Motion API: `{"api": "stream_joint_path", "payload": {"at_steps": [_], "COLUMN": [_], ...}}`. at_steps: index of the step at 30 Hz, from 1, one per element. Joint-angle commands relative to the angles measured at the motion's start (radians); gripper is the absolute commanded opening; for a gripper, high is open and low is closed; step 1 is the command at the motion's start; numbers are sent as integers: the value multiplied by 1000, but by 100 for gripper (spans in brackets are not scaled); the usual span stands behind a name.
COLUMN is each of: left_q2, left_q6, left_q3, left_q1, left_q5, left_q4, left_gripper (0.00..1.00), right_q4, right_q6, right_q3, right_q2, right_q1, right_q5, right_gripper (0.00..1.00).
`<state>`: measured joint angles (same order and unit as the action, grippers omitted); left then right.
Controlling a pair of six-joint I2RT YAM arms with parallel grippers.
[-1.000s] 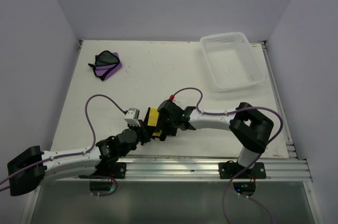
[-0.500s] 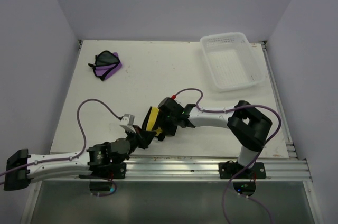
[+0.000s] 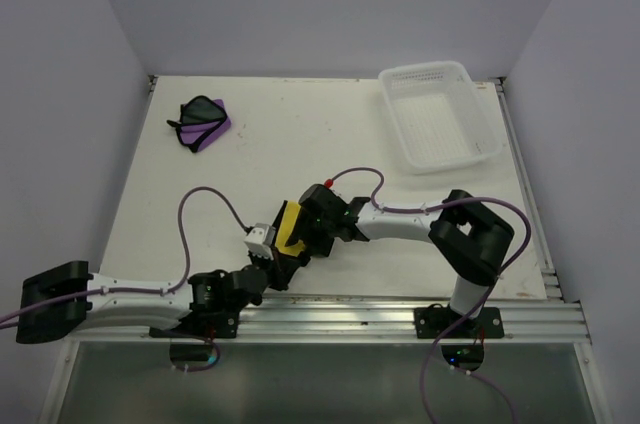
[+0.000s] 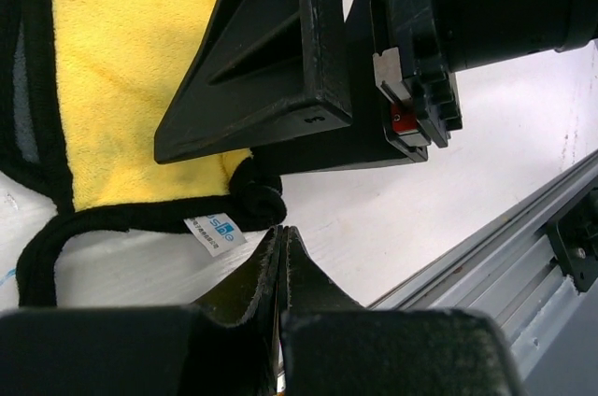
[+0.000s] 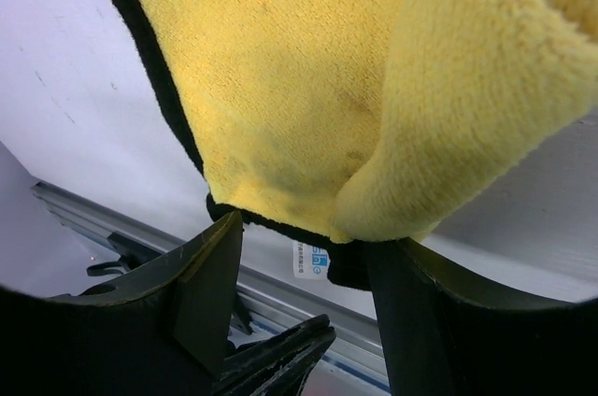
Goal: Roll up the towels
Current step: Roll the towel
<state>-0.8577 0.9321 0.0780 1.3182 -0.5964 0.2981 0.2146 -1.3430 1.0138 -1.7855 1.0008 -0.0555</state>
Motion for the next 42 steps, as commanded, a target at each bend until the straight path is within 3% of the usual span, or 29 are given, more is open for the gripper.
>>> {"api": "stream_joint_path", "payload": {"at_steps": [1,16,28,34,42], "left_q2": [-24,-227,-428,-428,-491], "left_q6": [17,-3,197,344,405], "left_q3": [14,95,227,233,229], "left_q1": [13,16,16,16,-59], "left_q5": [-80,-172,-246,-257,-177], "left_q4": [87,194,-97,-233,-257], "left_gripper": [0,0,0,0,0], "right_q4": [66,34,29,31,39], "right_q6": [7,2,1,-1,2], "right_q3": [-35,-61,-83,-87,-87], "right_q2": [-68,-66,-37,-18,11], "right_q1": [-2,-4,-2,-4,-4], "right_q5": [60,60,60,60,60], "right_gripper": [60,60,59,59,60]}}
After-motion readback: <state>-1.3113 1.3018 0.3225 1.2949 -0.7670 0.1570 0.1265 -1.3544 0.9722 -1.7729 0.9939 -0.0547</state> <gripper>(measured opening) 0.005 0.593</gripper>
